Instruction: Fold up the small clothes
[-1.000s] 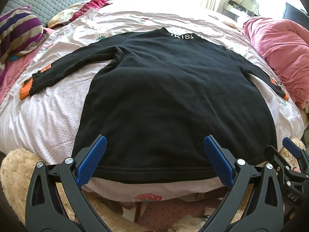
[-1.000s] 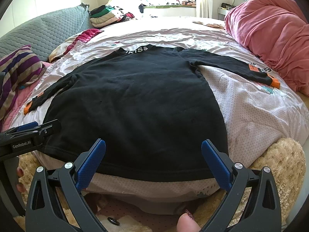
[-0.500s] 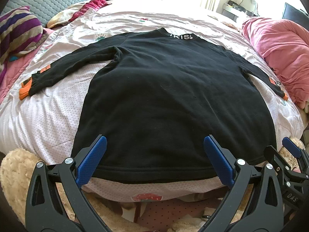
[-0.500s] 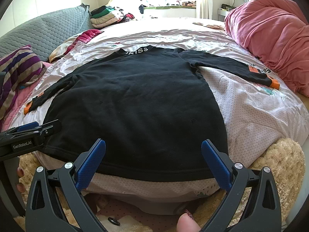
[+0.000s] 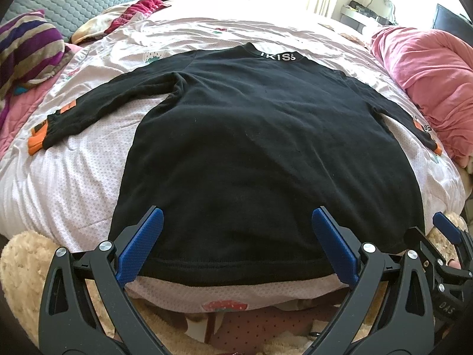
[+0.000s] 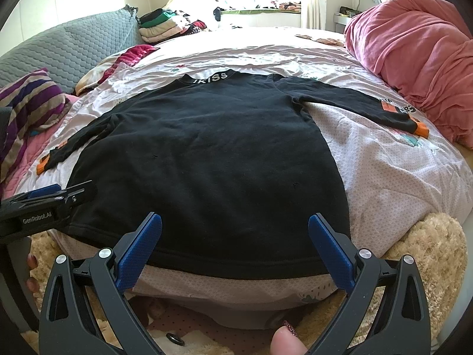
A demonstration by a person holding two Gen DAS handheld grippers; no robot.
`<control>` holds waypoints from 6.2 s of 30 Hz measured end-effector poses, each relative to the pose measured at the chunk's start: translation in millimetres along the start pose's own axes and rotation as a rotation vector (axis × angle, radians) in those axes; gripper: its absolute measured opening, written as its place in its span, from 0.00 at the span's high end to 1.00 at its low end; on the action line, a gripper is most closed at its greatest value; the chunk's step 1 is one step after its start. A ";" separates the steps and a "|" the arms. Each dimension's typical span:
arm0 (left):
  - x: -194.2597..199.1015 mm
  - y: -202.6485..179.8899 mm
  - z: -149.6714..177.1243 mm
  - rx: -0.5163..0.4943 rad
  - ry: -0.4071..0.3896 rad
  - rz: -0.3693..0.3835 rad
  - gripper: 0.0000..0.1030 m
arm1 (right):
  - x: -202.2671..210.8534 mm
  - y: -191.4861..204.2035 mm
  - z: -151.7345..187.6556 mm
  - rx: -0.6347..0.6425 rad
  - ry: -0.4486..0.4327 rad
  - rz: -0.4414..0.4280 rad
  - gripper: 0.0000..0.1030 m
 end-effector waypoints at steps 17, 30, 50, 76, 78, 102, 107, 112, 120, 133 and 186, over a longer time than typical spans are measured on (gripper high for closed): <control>-13.4 -12.4 -29.2 -0.018 -0.005 0.011 0.08 | -13.1 -8.6 -31.2 -0.006 -0.005 0.008 0.04; -27.4 -24.9 -65.5 -0.034 -0.004 0.025 0.08 | -27.5 -23.3 -73.8 -0.028 -0.025 0.008 0.04; -49.5 -37.0 -108.5 -0.036 0.001 0.033 0.08 | -46.5 -41.7 -115.8 -0.058 -0.050 0.030 0.04; -85.9 -71.6 -178.9 -0.097 0.004 0.047 0.08 | -76.9 -84.5 -195.1 -0.135 -0.105 0.072 0.04; -89.8 -76.1 -182.4 -0.110 -0.002 0.049 0.08 | -79.0 -88.9 -199.9 -0.148 -0.111 0.073 0.04; -153.7 -112.5 -187.7 -0.184 0.059 0.107 0.08 | -93.7 -256.6 -194.5 -0.422 -0.136 0.319 0.04; -163.1 -115.5 -188.4 -0.195 0.061 0.109 0.08 | -95.0 -294.0 -177.2 -0.498 -0.114 0.366 0.04; -175.4 -123.5 -186.0 -0.208 0.085 0.123 0.08 | -93.5 -325.0 -163.8 -0.572 -0.110 0.408 0.04; -190.7 -132.3 -178.9 -0.228 0.109 0.143 0.08 | -105.6 -359.1 -137.6 -0.685 -0.054 0.426 0.04; -203.2 -120.9 -175.1 -0.198 0.126 0.140 0.08 | -138.6 -384.5 -130.0 -0.868 -0.059 0.335 0.09; -127.0 -16.7 -196.6 0.080 0.061 0.240 0.08 | -130.5 -66.5 -225.3 -0.048 -0.259 -0.153 0.88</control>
Point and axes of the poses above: each gripper's, at about its wrist camera, not at the fingertips, and x roughly against the way its jaws point, y to its left, z to its underside, the point moved 10 cm from there along -x, roughly the way its jaws point, and after that the axes turned 1 degree about -x, right-handed, at the moved point
